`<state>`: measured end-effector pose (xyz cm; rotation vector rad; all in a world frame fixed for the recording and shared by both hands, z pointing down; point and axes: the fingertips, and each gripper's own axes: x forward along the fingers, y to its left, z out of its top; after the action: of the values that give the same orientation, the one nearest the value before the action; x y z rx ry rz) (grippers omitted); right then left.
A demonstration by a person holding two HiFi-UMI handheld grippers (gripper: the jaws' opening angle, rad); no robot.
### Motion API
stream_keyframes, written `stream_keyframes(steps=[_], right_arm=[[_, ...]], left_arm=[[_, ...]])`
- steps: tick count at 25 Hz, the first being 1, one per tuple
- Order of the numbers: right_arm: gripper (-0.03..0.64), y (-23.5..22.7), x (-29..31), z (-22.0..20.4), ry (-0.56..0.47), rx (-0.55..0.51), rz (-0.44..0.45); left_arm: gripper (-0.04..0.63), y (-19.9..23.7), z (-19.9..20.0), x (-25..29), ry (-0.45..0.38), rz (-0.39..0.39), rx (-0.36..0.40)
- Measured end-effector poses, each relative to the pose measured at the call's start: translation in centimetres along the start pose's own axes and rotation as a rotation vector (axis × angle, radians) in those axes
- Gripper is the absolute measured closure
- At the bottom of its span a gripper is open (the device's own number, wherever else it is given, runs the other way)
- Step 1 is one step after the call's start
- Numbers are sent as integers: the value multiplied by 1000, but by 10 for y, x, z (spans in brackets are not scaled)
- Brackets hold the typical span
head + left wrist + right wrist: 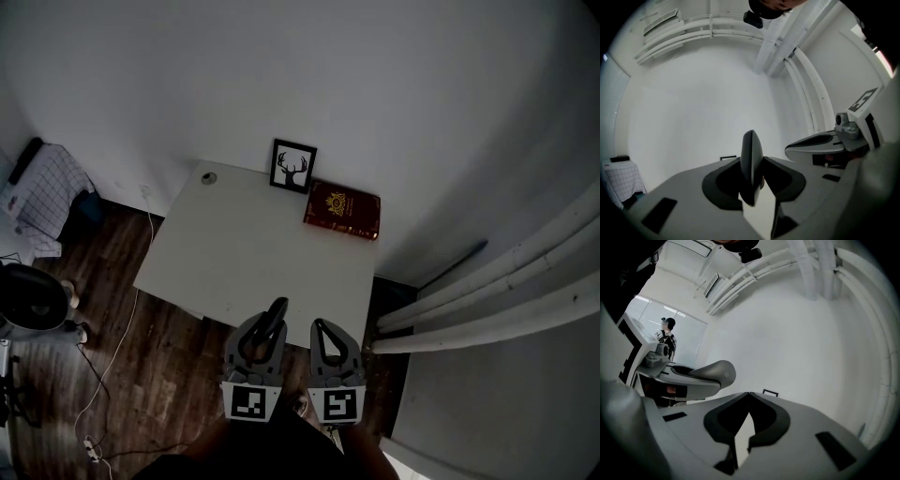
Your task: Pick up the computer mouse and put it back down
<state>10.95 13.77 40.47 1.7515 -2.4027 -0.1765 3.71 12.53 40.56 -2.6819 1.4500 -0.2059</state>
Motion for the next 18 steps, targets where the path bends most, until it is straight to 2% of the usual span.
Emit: stream_keyframes(steps=[9, 18], right_arm=[[595, 3, 6, -1, 9, 5, 5], [595, 33, 26, -2, 21, -3, 38]], left_arm=[[465, 3, -7, 0, 15, -10, -13], [465, 29, -21, -13, 38, -10, -22]])
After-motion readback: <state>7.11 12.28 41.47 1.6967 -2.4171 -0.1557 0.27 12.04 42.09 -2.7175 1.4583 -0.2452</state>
